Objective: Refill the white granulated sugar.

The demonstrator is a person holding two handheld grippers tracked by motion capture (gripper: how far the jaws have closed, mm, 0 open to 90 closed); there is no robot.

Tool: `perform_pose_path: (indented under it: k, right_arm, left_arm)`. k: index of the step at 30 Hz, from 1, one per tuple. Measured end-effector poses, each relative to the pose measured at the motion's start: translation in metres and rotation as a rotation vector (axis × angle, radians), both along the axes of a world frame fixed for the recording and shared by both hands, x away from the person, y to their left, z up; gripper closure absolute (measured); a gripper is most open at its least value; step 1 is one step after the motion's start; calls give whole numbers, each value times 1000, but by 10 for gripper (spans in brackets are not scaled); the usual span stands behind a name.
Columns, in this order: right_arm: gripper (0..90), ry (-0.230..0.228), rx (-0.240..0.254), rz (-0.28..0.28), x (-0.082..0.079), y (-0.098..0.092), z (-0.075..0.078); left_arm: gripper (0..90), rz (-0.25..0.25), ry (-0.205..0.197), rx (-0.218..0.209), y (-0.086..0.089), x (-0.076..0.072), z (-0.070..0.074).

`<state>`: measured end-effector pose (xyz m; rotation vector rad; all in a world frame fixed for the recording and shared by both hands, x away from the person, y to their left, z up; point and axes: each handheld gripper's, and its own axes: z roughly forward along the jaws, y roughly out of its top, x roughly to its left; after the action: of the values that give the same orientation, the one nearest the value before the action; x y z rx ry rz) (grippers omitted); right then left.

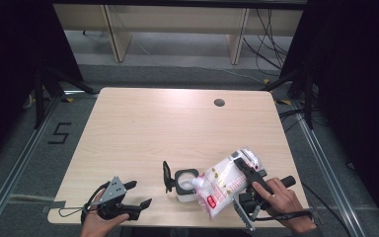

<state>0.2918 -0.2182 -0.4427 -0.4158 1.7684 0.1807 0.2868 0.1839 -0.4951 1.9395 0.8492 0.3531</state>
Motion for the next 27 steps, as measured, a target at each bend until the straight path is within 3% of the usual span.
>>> perform_pose_path:
  k: [2,6,7,8,9,10,11,14,16,18,21,22,24,25,27]
  right_arm:
    - [512,-26,-45,22,2,0,-2]
    - [520,-6,-45,-22,2,-1,-10]
    - [525,-13,-52,9,5,-1,-13]
    - [527,-9,-87,-8,4,0,-12]
    - [527,-9,-87,-8,4,0,-12]
    - [529,-12,-111,9,5,0,-12]
    - [532,4,-82,-11,5,-1,-18]
    - [535,-9,-99,8,6,-1,-17]
    - [538,-7,-99,8,6,-1,-17]
    - [543,8,-77,-3,6,-1,-20]
    - [547,3,-76,9,6,-1,-20]
    - [552,12,-101,-1,5,-2,-18]
    - [554,10,-109,5,6,-2,-17]
    - [560,54,-54,-6,6,-3,-19]
    - [565,62,-32,2,7,-4,-18]
  left_arm:
    - [185,-16,-14,3,1,2,0]
    - [185,-19,-19,17,1,2,1]
    - [185,-17,-15,-6,1,2,0]
    - [185,-17,-15,-6,1,2,0]
    - [185,-19,-15,-10,1,2,0]
    - [185,-17,-16,-14,1,2,0]
    - [185,-17,-16,-9,1,2,0]
    - [185,-6,-3,-18,0,1,0]
    - [185,-17,-15,0,1,2,0]
    - [185,-21,-17,-4,1,2,0]
    - [185,-13,-13,7,1,2,0]
    - [185,-6,-3,-15,0,1,-1]
    - [185,-15,-11,-8,1,2,0]
    - [184,-17,-12,-8,1,2,0]
    - [185,-20,-15,-4,1,2,0]
